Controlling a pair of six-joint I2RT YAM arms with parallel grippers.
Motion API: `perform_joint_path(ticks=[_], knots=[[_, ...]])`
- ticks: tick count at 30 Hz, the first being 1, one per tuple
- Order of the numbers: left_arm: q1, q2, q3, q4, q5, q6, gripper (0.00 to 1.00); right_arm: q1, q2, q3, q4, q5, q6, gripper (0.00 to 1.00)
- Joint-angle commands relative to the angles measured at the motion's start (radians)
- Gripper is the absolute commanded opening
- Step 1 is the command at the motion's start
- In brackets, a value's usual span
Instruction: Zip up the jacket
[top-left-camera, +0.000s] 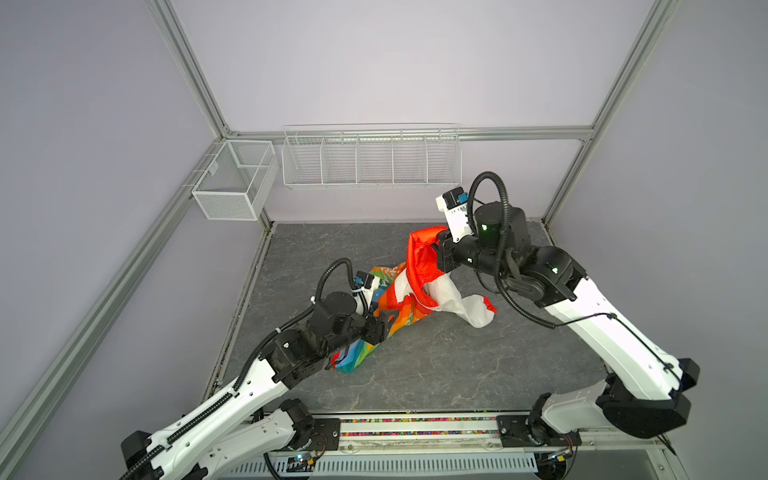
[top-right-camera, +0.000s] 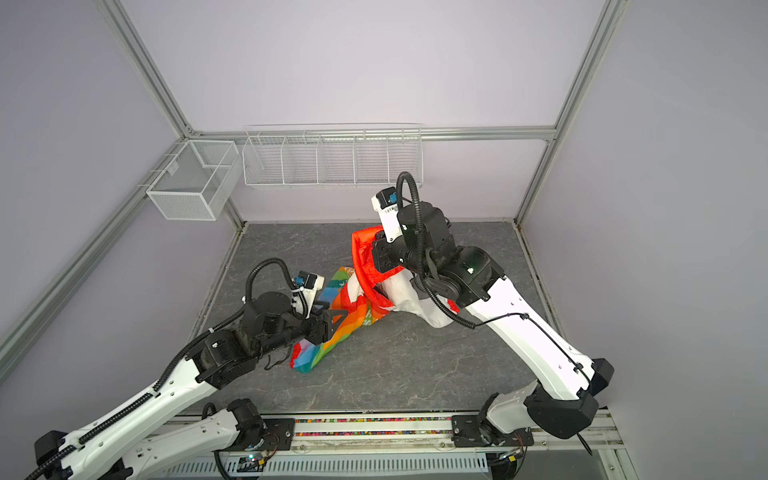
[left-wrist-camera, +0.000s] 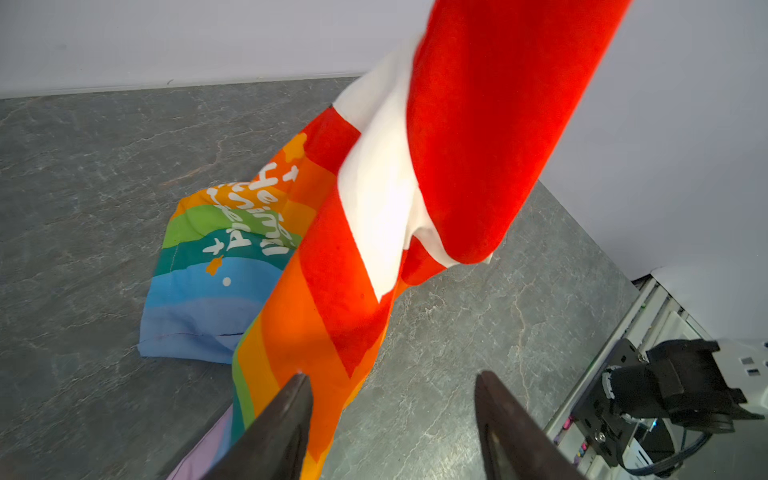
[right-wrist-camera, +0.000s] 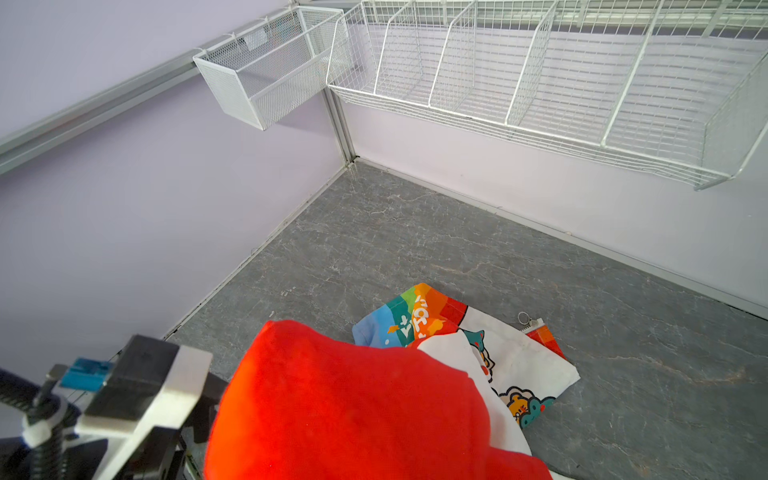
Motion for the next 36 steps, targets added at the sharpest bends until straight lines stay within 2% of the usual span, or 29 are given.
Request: perform_joint_path(ticks=[1, 6, 9, 18, 22, 24, 29, 30, 36], knots=[[-0.05, 0.061, 0.003, -0.025, -0.103, 0.021, 0.63, -0.011, -0.008, 0.036, 0.02, -0.02, -0.025, 0.07], [-0.097, 0.094, -0.023, -0.035, -0.305, -0.03, 0.63, -0.02, -0.013, 0.036, 0.017, -0.024, -0.028, 0.07], [-0.1, 0.086, -0.04, -0.013, -0.35, -0.033, 0.63, -0.024, -0.016, 0.035, 0.013, -0.027, -0.028, 0.07], [-0.1, 0.17, -0.033, 0.063, -0.211, -0.006, 0.62, -0.033, -0.029, 0.035, 0.016, -0.026, -0.028, 0.07], [-0.1, 0.21, -0.02, 0.068, -0.232, -0.013, 0.59, -0.037, -0.038, 0.036, 0.018, -0.026, -0.032, 0.07], [-0.1, 0.223, -0.011, 0.064, -0.247, -0.016, 0.47, -0.039, -0.042, 0.036, 0.02, -0.025, -0.034, 0.07], [-0.1, 0.225, 0.034, 0.06, -0.24, -0.007, 0.03, -0.046, -0.064, 0.038, 0.021, -0.008, -0.044, 0.07], [-0.101, 0.223, 0.049, 0.056, -0.233, -0.002, 0.0, -0.051, -0.071, 0.037, 0.021, -0.005, -0.045, 0.07], [-0.1, 0.233, 0.151, 0.019, -0.149, 0.042, 0.0, -0.077, -0.115, 0.026, 0.033, 0.012, -0.047, 0.07]])
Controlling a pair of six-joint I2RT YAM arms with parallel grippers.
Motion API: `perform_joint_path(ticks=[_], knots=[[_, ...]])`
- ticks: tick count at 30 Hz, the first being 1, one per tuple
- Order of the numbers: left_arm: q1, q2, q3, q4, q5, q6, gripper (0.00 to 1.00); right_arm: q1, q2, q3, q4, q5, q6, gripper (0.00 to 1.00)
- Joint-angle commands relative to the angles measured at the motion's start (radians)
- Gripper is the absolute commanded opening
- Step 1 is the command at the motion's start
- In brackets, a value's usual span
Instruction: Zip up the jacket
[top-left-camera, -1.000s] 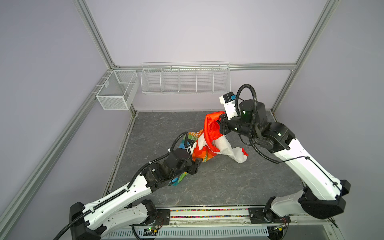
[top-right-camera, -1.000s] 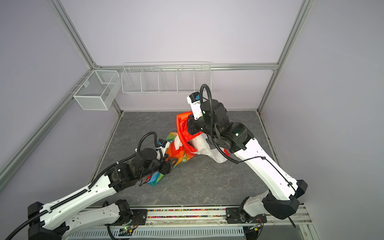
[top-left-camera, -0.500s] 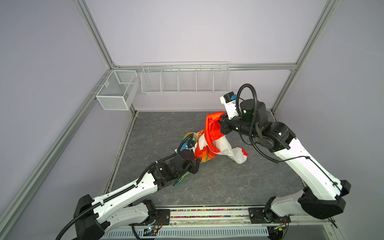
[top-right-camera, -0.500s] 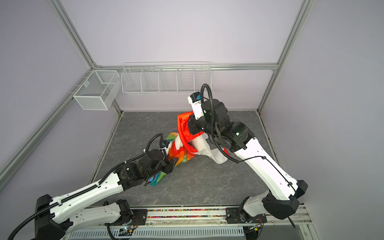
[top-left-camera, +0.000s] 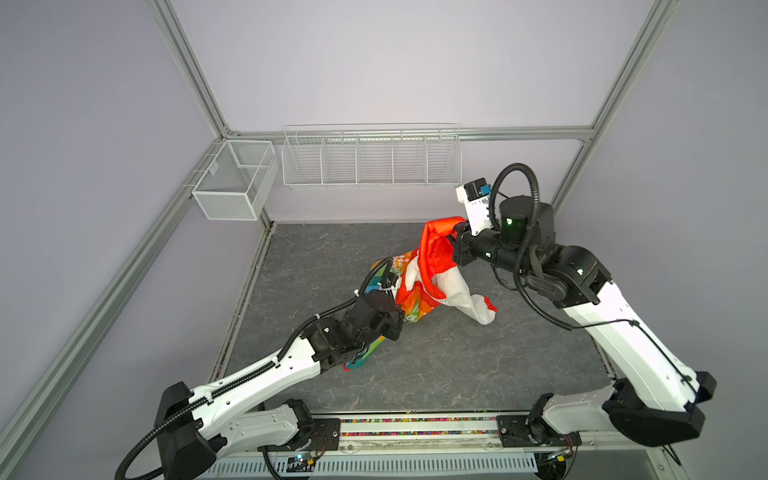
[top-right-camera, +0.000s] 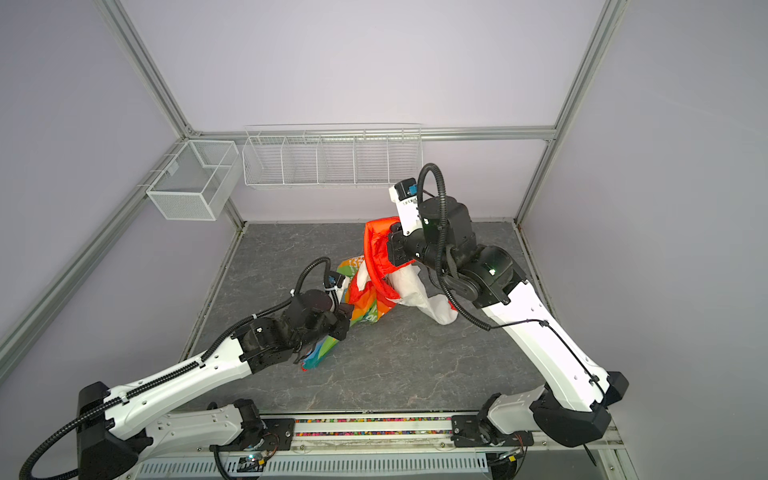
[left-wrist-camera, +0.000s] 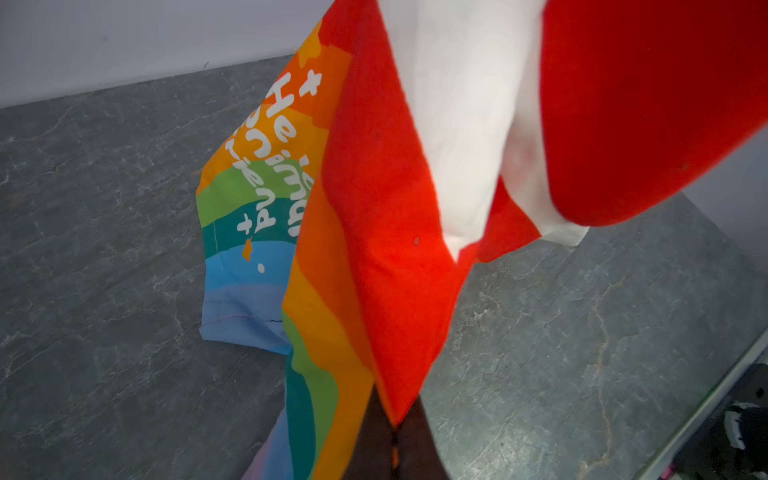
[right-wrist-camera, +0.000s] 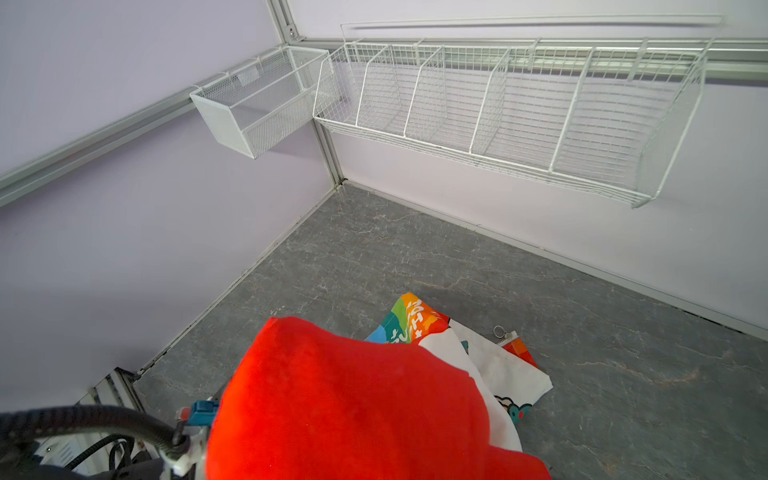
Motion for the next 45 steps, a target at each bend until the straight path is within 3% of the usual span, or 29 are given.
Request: perform_joint_path(ticks=[1, 9, 17, 19, 22, 30, 40, 45], knots=[[-0.004, 0.007, 0.085, -0.019, 0.072, 0.043, 0.0, -0.016, -0.059, 0.012, 0.051, 0.028, -0.027, 0.07], [-0.016, 0.03, 0.232, -0.047, 0.246, 0.09, 0.0, -0.043, -0.16, -0.024, 0.115, 0.109, -0.039, 0.07], [-0.112, 0.099, 0.384, -0.075, 0.353, 0.11, 0.0, -0.062, -0.211, -0.017, 0.173, 0.157, -0.065, 0.07], [-0.112, 0.097, 0.373, -0.051, 0.35, 0.104, 0.0, -0.064, -0.194, 0.0, 0.168, 0.137, -0.064, 0.07], [-0.104, 0.084, 0.329, -0.025, 0.257, 0.092, 0.0, -0.063, -0.147, 0.009, 0.158, 0.093, -0.056, 0.07], [0.076, 0.087, 0.194, -0.021, 0.056, -0.067, 0.0, -0.064, 0.033, -0.05, 0.136, 0.013, 0.001, 0.07], [0.303, 0.158, 0.047, 0.007, 0.034, -0.231, 0.0, -0.063, 0.276, -0.068, 0.15, -0.062, 0.069, 0.07], [0.422, 0.215, 0.008, 0.019, 0.058, -0.3, 0.0, -0.063, 0.473, 0.069, 0.04, -0.025, 0.085, 0.07]])
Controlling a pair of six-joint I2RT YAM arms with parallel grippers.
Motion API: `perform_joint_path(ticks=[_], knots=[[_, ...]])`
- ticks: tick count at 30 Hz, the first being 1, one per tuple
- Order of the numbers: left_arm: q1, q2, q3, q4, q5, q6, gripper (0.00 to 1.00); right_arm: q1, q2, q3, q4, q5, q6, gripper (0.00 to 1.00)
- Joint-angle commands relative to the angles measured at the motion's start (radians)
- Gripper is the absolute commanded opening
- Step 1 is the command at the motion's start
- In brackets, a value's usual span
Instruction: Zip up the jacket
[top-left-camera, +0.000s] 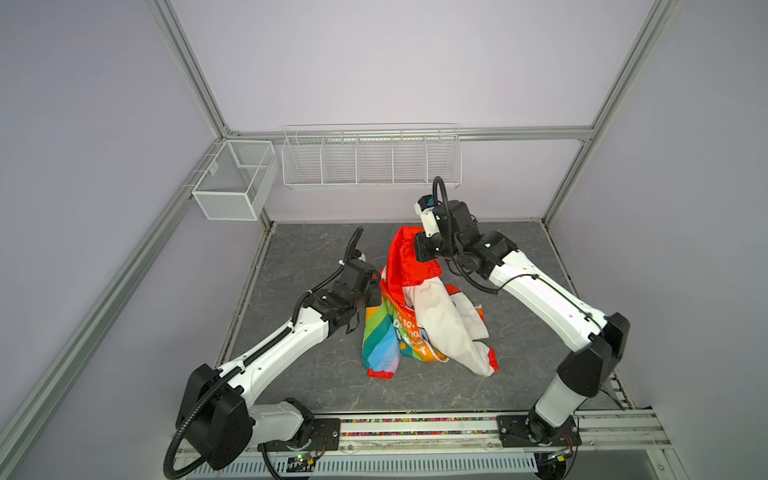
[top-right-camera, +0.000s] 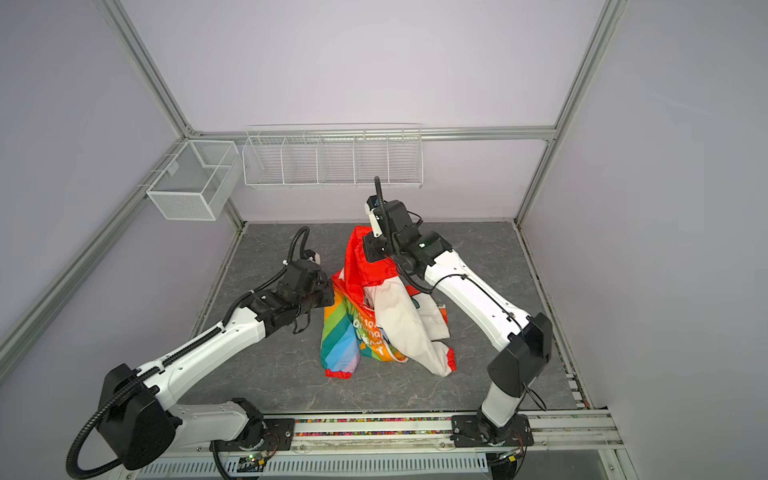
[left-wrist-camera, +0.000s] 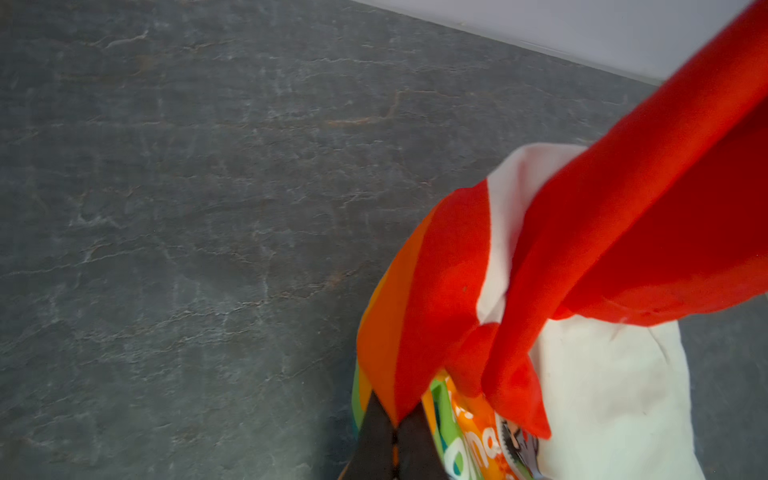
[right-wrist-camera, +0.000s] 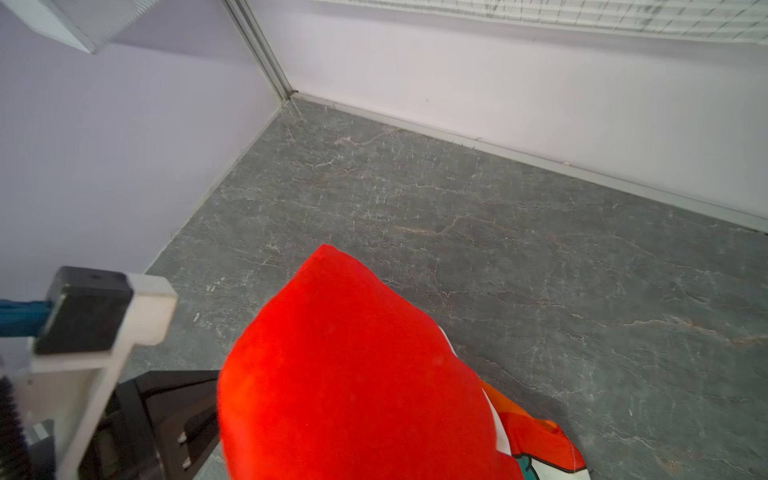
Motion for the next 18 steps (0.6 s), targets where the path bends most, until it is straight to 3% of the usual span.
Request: perform_joint_path(ticks=[1, 7, 9, 13, 18], knots=[[0.062, 0.037, -0.02, 0.024, 0.002, -0.081, 0.0, -0.005, 0.117, 0.121, -0.091, 0.028, 0.027, 0.07], [0.198, 0.133, -0.026, 0.004, 0.073, -0.142, 0.0, -0.006, 0.418, 0.495, -0.411, 0.04, 0.022, 0.28], [0.239, 0.153, -0.033, 0.001, 0.108, -0.145, 0.0, -0.012, 0.454, 0.538, -0.444, 0.026, 0.021, 0.45], [0.282, 0.155, -0.038, -0.023, 0.115, -0.139, 0.0, -0.016, 0.382, 0.452, -0.394, 0.01, 0.01, 0.69], [0.289, 0.111, -0.045, -0.047, 0.113, -0.121, 0.24, -0.031, 0.201, 0.237, -0.292, -0.004, -0.006, 0.82]])
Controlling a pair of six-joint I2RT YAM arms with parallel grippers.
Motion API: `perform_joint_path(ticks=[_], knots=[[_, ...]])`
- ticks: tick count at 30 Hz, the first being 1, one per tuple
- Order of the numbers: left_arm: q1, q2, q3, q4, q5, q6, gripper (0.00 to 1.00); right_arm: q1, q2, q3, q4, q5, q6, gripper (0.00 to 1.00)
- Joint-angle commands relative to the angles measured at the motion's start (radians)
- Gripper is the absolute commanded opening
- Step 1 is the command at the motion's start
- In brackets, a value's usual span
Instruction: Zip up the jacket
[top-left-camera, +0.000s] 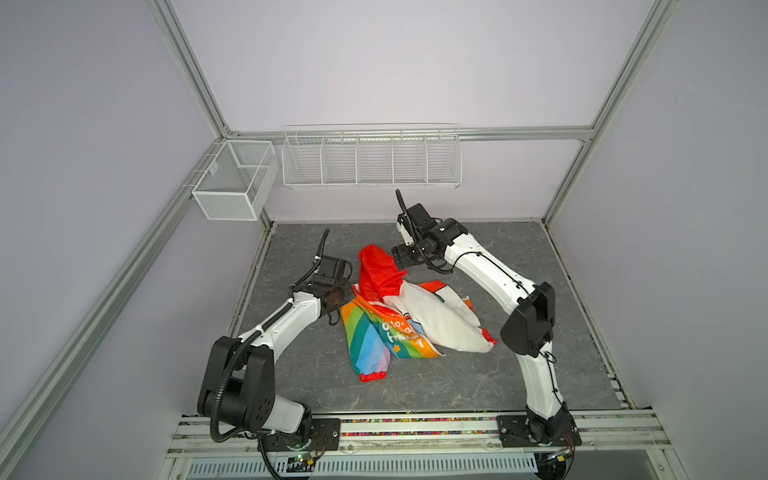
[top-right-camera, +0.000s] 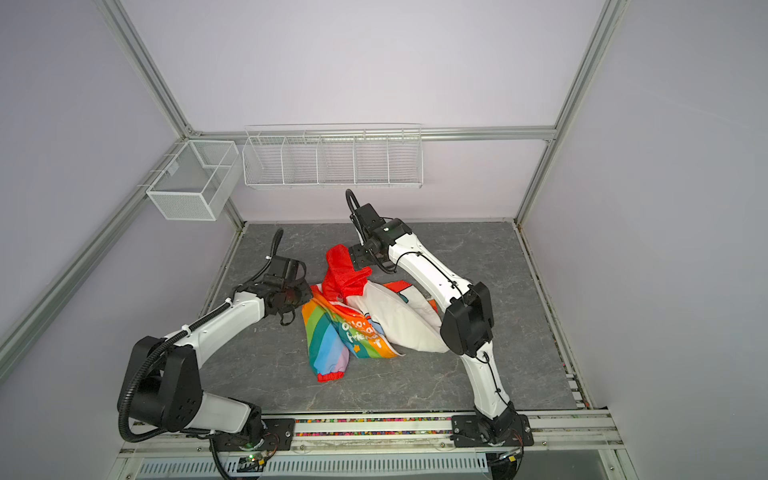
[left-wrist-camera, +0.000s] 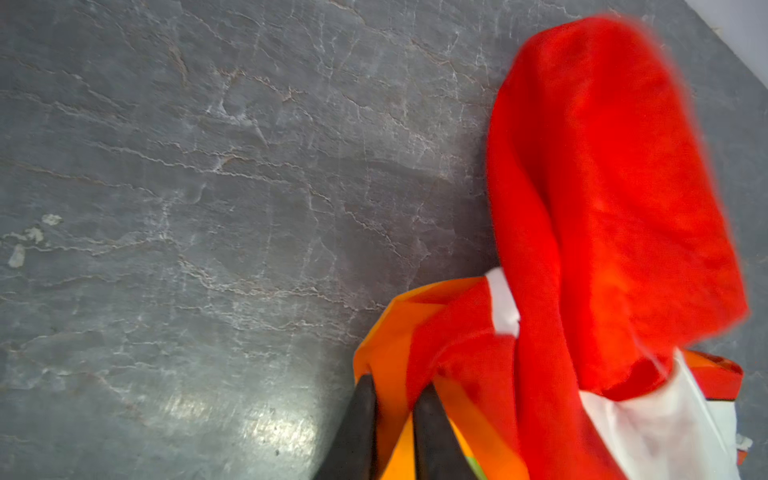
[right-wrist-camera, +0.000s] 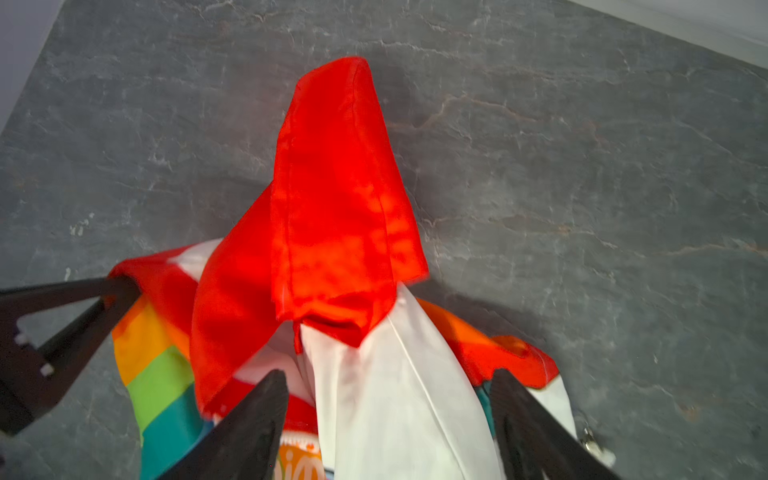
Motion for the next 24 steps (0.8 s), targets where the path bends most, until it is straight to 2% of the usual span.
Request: perform_joint_path(ticks=[1, 7, 13, 18, 24], knots=[[0.004, -0.052, -0.007, -0.029, 0.016, 0.004, 0.26, -0.024, -0.175, -0.129, 0.069, -0.032, -0.015, 0.83], [0.001, -0.182, -0.051, -0.013, 0.143, 0.046, 0.29, -0.061, -0.366, -0.49, 0.186, -0.1, -0.039, 0.86], [-0.046, -0.288, -0.113, -0.002, 0.263, 0.013, 0.36, -0.1, -0.416, -0.709, 0.27, -0.176, -0.042, 0.86], [-0.15, -0.285, -0.152, 0.08, 0.277, -0.058, 0.39, -0.112, -0.336, -0.751, 0.322, -0.225, -0.029, 0.85], [-0.17, -0.201, -0.139, 0.151, 0.28, -0.072, 0.39, -0.116, -0.227, -0.732, 0.359, -0.262, -0.014, 0.83]])
